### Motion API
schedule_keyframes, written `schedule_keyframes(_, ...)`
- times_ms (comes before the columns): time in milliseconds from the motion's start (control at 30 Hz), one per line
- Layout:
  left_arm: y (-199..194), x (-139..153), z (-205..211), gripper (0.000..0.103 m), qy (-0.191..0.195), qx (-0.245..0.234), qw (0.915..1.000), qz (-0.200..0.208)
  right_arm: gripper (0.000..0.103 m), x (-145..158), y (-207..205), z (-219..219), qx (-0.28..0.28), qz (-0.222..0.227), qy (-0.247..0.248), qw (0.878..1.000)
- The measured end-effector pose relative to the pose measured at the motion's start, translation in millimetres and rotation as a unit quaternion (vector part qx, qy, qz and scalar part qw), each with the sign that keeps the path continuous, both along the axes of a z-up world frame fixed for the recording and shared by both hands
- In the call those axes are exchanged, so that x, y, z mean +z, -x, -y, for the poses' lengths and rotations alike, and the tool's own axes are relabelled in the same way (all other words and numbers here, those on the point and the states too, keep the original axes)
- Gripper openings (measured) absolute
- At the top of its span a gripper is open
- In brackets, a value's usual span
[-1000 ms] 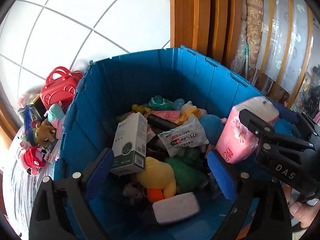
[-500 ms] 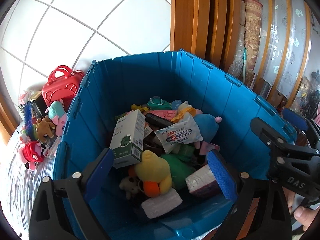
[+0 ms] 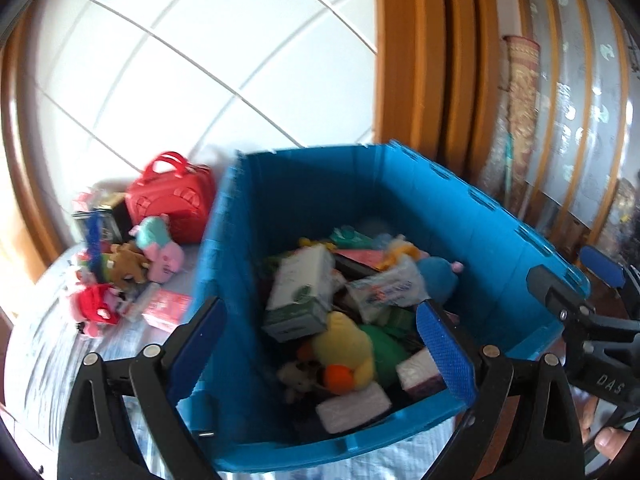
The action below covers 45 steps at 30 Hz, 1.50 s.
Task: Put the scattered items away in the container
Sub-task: 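Move both grippers back from the crate toward the toy pile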
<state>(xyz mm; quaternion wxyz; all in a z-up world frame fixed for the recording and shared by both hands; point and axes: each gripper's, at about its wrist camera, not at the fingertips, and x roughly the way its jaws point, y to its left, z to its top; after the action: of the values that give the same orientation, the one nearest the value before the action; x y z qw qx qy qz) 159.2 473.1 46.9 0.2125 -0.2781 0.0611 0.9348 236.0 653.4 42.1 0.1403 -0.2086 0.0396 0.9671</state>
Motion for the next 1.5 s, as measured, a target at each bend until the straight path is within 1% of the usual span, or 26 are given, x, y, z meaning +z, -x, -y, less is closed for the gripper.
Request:
schedule_keyframes(200, 2.2, 11.6, 49.1, 0.097, -0.013, 0.045, 0.9987, -0.021, 0.103, 6.9, 20.6, 43.2, 0.060, -0.013, 0.000, 0.998)
schedule_keyframes(333, 11.4, 13.2, 83.6, 0.097, -0.024, 0.070, 0.9971, -0.021, 0.103, 12.1, 36.4, 80.1, 0.089, -0.011, -0.011, 0.996)
schedule_keyframes(433, 18.7, 10.6, 116.7, 0.097, -0.028, 0.086, 0.9957, -0.019, 0.103, 14.8, 46.6, 108.7, 0.106, -0.011, -0.016, 0.994)
schedule_keyframes(600, 33.2, 2.0, 192.0, 0.097, -0.034, 0.116, 0.9926, -0.011, 0.103, 15.9, 64.4, 171.6, 0.127, -0.005, -0.012, 0.992)
schedule_keyframes(667, 38.8, -2.0, 221.9, 0.097, -0.035, 0.121, 0.9920, -0.007, 0.103, 15.6, 67.3, 198.4, 0.130, -0.004, -0.014, 0.991)
schedule_keyframes(867, 52.4, -13.5, 309.7, 0.097, -0.019, 0.127, 0.9917, -0.003, 0.103, 12.8, 84.3, 276.5, 0.119, -0.002, -0.005, 0.993)
schedule_keyframes(967, 63.7, -23.1, 360.0, 0.097, -0.017, 0.142, 0.9897, 0.004, 0.103, 6.7, 92.9, 312.9, 0.116, 0.004, 0.004, 0.993)
schedule_keyframes(1067, 75.4, -33.9, 399.7, 0.097, -0.014, 0.161, 0.9866, 0.018, 0.103, -3.0, 102.9, 342.6, 0.112, 0.022, 0.009, 0.993)
schedule_keyframes(1167, 86.4, -48.1, 437.0, 0.097, -0.007, 0.179, 0.9835, 0.027, 0.103, -13.9, 110.7, 362.1, 0.107, 0.041, 0.014, 0.993)
schedule_keyframes(1267, 99.1, -63.4, 461.5, 0.097, -0.007, 0.196, 0.9797, 0.043, 0.103, -27.1, 123.7, 376.5, 0.109, 0.063, 0.021, 0.992)
schedule_keyframes(1400, 117.3, -82.0, 481.0, 0.097, -0.005, 0.215, 0.9748, 0.060, 0.103, -42.6, 146.4, 385.0, 0.117, 0.085, 0.023, 0.989)
schedule_keyframes(1500, 133.6, -95.6, 487.5, 0.097, 0.001, 0.229, 0.9706, 0.074, 0.103, -54.9, 169.4, 385.5, 0.125, 0.097, 0.029, 0.987)
